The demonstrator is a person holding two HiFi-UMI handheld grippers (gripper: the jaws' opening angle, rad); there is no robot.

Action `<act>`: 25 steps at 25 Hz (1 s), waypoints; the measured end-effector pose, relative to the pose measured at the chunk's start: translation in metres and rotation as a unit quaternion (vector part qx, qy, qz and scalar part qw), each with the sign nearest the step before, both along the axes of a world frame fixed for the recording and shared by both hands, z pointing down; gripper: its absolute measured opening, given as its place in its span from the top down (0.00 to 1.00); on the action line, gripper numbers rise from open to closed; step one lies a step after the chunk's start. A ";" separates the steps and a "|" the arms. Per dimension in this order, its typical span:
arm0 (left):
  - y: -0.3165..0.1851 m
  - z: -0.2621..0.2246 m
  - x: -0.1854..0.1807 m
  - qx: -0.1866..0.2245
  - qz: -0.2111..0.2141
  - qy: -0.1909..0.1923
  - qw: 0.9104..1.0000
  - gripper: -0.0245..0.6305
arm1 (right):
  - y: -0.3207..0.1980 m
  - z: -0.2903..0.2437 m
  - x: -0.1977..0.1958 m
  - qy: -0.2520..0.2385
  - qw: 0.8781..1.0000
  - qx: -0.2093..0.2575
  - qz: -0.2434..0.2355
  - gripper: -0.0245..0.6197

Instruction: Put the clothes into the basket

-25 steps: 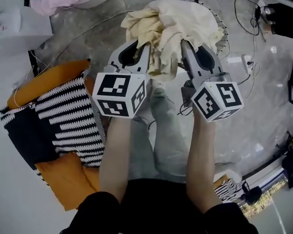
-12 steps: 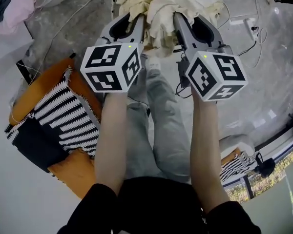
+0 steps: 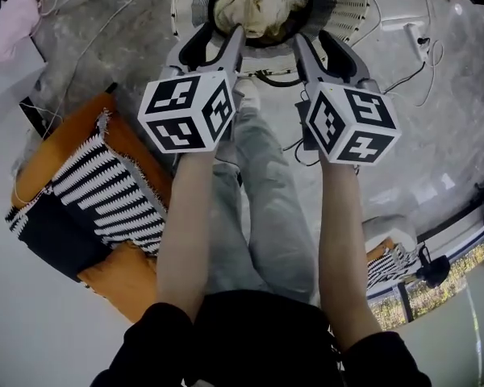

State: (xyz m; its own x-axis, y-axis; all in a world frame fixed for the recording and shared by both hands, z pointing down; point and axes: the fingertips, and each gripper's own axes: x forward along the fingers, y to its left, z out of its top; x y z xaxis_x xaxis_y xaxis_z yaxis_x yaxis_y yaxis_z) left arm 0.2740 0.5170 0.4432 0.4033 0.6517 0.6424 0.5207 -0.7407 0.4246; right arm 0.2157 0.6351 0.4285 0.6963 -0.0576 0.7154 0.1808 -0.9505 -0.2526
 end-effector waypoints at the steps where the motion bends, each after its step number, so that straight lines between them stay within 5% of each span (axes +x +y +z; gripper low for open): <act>1: -0.002 -0.004 0.001 -0.004 -0.002 0.005 1.000 0.68 | -0.002 -0.001 0.002 0.004 1.000 0.000 -0.003 0.78; 4: -0.020 -0.018 0.003 -0.010 -0.021 0.021 1.000 0.71 | -0.018 -0.007 0.010 0.020 0.999 0.010 -0.024 0.86; 10: -0.125 -0.036 0.016 0.003 -0.127 0.056 0.990 0.93 | -0.103 -0.011 0.042 0.037 0.992 0.032 -0.119 0.91; 14: -0.228 -0.048 0.007 0.003 -0.231 0.069 0.971 0.95 | -0.198 -0.015 0.058 0.049 0.973 0.055 -0.220 0.92; 20: -0.385 -0.061 -0.049 0.001 -0.326 0.078 0.942 0.95 | -0.352 -0.020 0.028 0.053 0.944 0.070 -0.319 0.94; 22: -0.431 -0.066 -0.078 0.007 -0.369 0.085 0.926 0.95 | -0.401 -0.022 0.014 0.053 0.927 0.073 -0.365 0.94; 25: -0.505 -0.066 -0.139 0.036 -0.508 0.081 0.857 0.95 | -0.493 -0.020 -0.002 0.041 0.856 0.088 -0.507 0.94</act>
State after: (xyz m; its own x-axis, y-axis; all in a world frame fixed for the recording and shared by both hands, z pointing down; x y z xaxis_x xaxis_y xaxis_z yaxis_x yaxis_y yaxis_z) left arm 0.1351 0.0115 0.3773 0.8261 -0.1281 0.5488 -0.3612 -0.8678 0.3411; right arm 0.2136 0.1422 0.4089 0.2719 -0.7643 0.5848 -0.7407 -0.5542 -0.3799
